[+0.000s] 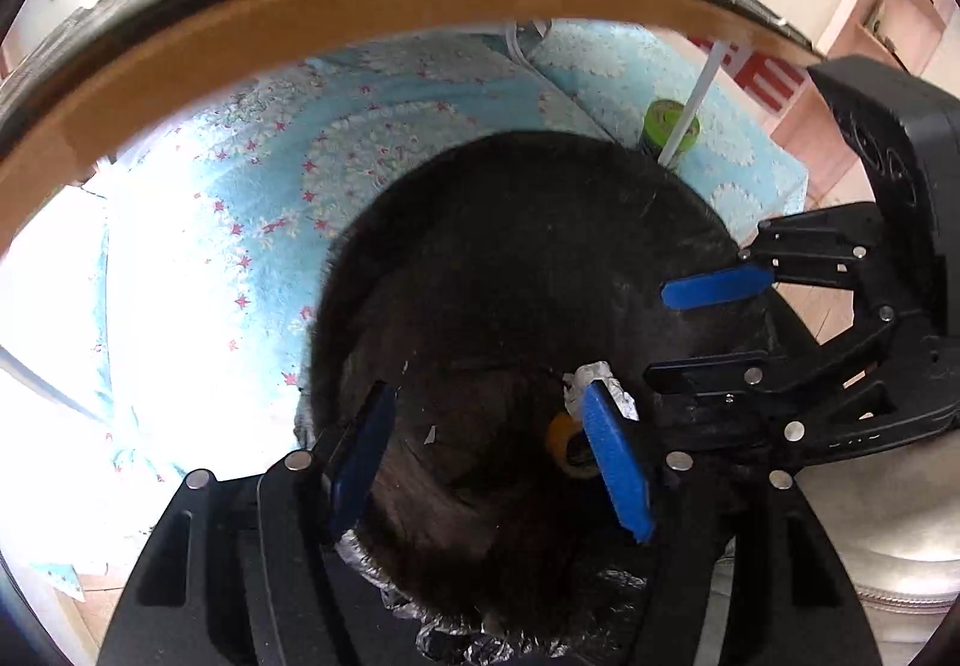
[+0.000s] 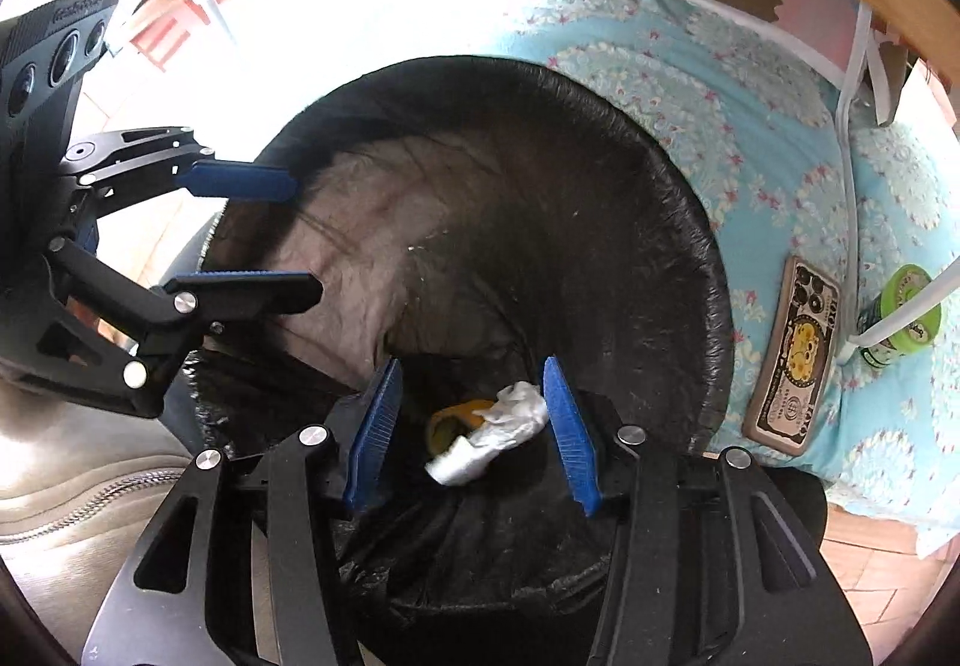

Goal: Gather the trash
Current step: 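Move both tools back over the bed toward the remaining items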

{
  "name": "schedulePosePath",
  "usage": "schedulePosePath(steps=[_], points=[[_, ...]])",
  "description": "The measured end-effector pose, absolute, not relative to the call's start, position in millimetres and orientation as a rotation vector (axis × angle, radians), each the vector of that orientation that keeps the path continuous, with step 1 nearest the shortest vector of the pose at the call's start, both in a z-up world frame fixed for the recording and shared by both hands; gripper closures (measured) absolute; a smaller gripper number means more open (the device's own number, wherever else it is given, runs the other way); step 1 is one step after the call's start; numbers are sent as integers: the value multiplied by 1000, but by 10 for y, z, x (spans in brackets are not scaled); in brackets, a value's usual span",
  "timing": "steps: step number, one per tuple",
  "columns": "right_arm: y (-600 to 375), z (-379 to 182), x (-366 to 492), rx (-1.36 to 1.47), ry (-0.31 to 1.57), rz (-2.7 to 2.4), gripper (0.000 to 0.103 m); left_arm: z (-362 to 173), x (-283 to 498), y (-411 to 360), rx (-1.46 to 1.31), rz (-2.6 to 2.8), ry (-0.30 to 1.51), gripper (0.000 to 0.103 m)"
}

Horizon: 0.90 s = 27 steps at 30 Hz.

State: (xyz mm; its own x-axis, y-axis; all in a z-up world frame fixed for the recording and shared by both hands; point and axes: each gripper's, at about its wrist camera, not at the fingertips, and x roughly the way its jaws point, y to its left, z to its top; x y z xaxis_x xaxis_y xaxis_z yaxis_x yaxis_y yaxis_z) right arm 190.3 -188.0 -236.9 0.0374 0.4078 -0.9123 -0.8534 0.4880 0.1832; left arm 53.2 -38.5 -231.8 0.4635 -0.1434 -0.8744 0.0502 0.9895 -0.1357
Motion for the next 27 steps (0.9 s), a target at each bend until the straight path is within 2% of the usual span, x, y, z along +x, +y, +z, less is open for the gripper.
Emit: schedulePosePath(steps=[27], points=[[-1957,-1071,2010,-400,845,1101,54,-731,276,79,-114,-45,728,41]])
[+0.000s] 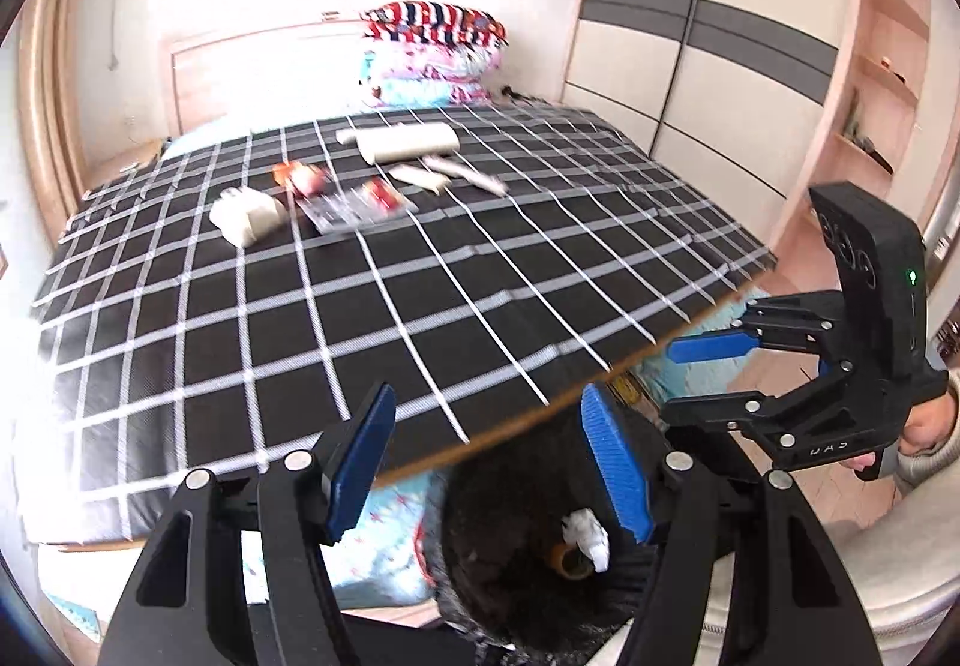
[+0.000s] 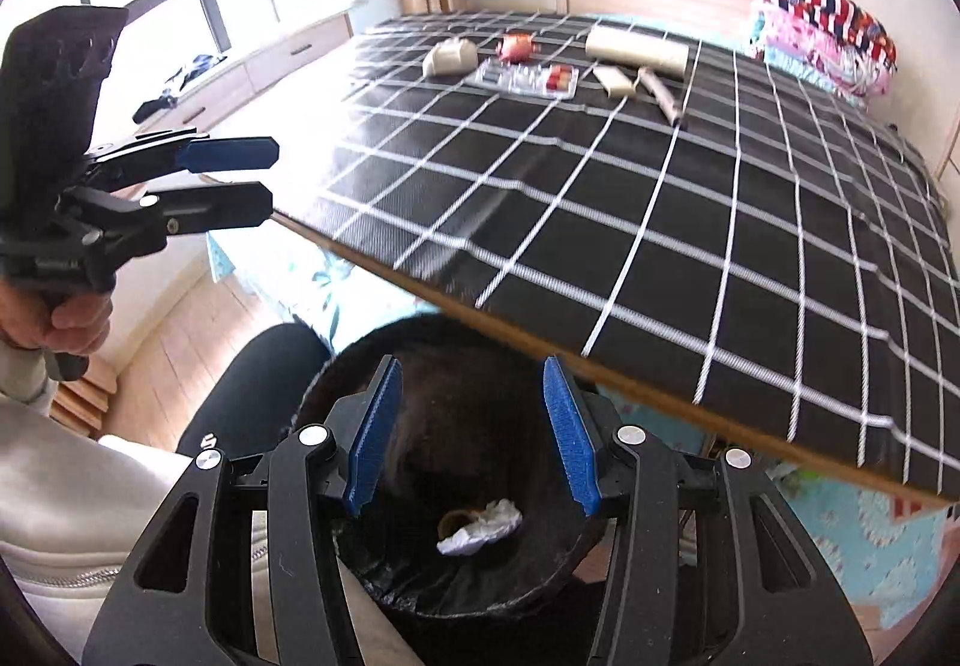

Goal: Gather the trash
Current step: 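Move both tools back over the bed toward the remaining items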

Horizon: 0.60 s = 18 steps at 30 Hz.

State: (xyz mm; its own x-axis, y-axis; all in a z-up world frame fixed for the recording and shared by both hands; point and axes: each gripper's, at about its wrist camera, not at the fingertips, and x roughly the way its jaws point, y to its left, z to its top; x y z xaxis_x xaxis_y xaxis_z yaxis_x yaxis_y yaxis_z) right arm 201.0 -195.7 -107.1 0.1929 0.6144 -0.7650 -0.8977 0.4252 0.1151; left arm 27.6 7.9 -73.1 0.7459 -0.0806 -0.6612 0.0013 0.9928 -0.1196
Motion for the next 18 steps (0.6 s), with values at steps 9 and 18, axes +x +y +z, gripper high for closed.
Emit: schedulePosePath(steps=[9,18], points=[[-1811,-776,2226,-455,738,1077,54,-439,494,485,-127,33,680,41],[-1626,-578,2534,-481,657,1028,54,-291,883,837,-147,152,653,41]])
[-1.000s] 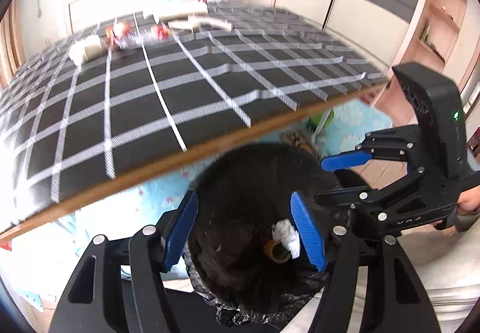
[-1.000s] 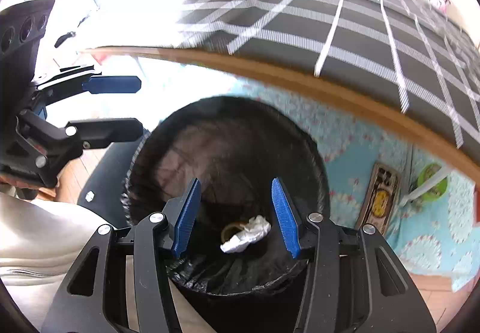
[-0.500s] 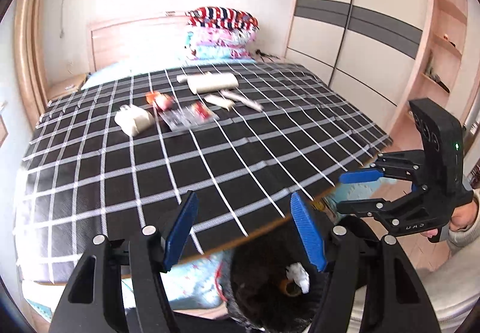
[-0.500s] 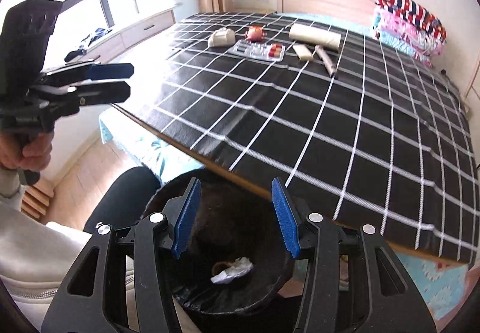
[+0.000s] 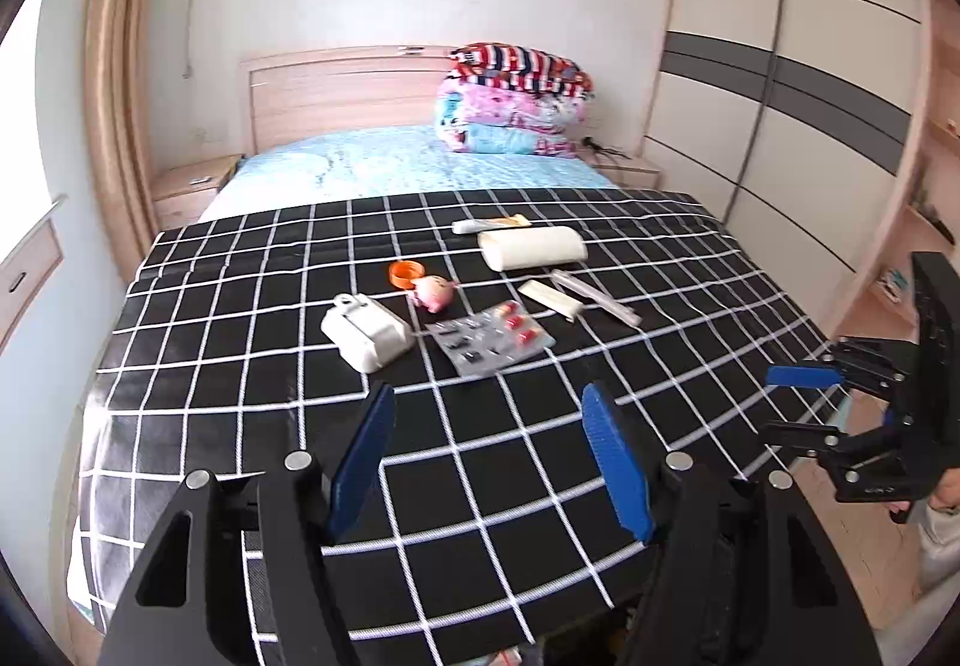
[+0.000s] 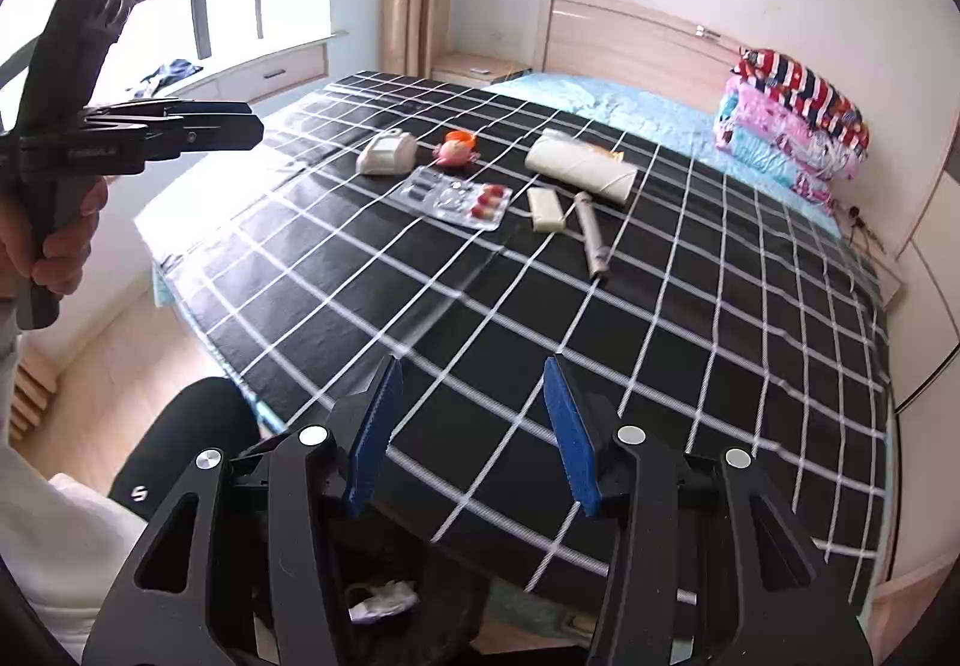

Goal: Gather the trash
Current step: 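Move both tools back over the bed toward the remaining items, then grasp the white plastic case with the left tool while the right tool grasps the white tube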

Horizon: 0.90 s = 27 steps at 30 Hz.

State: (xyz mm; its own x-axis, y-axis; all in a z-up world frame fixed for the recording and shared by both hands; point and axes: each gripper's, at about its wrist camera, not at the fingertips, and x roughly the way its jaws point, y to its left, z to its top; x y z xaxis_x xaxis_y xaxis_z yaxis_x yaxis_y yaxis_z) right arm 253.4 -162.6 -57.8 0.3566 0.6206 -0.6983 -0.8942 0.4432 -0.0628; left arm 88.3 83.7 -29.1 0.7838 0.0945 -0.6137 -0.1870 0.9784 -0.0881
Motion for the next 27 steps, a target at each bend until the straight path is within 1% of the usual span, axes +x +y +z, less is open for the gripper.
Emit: schedulePosePath(steps=[12,27], points=[[-1299,-505,2916,-471,621,997,54,-413,1445,1137,-183,264,699,41],[-941,-664,3440,-433,680,967,54,-823,1978,1579,-274,416,791,41]])
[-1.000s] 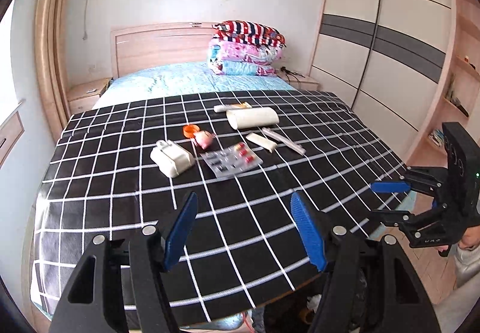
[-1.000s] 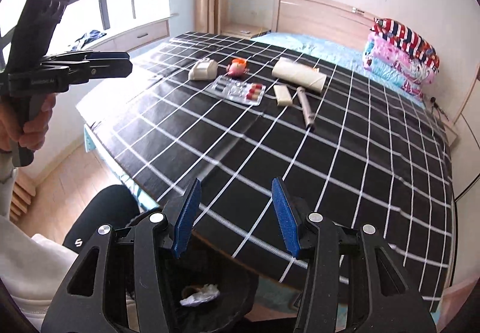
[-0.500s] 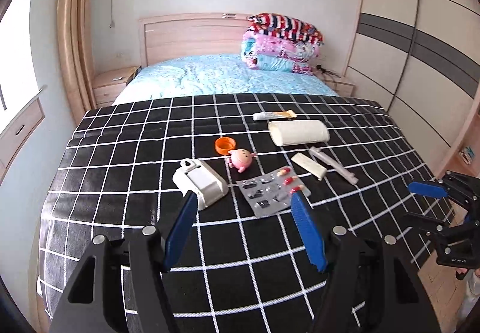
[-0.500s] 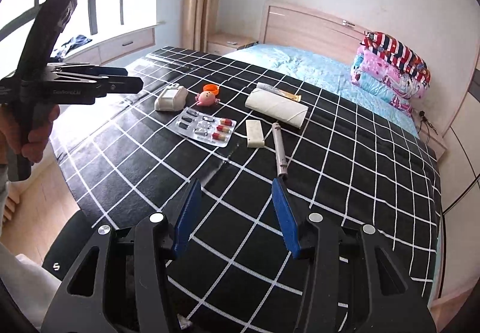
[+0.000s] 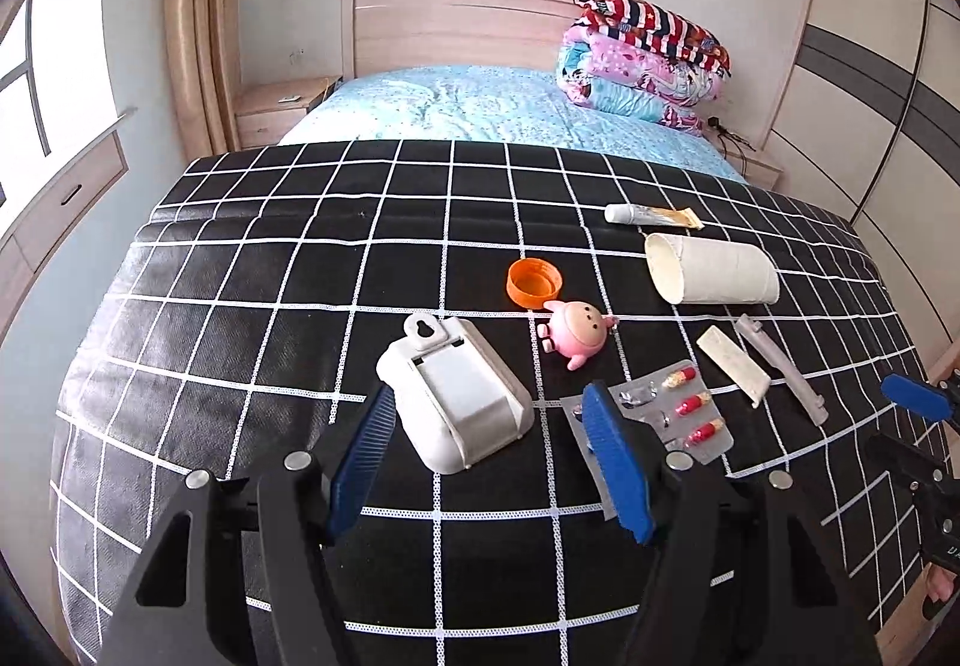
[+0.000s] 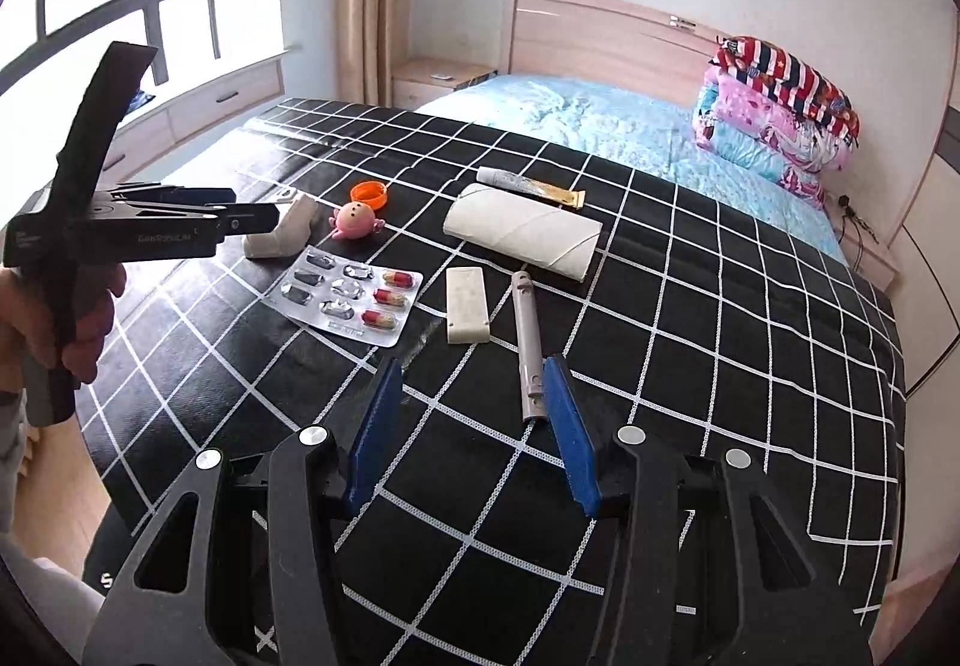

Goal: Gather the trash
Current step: 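Grasp the white plastic case with the left tool while the right tool grasps the white tube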

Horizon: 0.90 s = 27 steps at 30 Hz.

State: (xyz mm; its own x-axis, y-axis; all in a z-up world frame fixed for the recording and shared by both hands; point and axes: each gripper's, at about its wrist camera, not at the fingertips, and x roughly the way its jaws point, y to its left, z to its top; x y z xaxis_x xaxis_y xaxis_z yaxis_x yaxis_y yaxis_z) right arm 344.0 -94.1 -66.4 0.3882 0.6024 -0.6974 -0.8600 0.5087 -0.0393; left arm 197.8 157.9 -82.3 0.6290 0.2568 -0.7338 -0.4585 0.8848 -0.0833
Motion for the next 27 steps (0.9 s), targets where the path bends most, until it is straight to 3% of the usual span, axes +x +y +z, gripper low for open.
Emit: schedulePosePath(steps=[20,27], points=[[-744,-1053,3852,-397,819,919,54,-1132,2198,1694,-243,472,865,41],[-759,-1107,3875,-395,817,891,72,-1154,2221,1688,-218,500,849,43]])
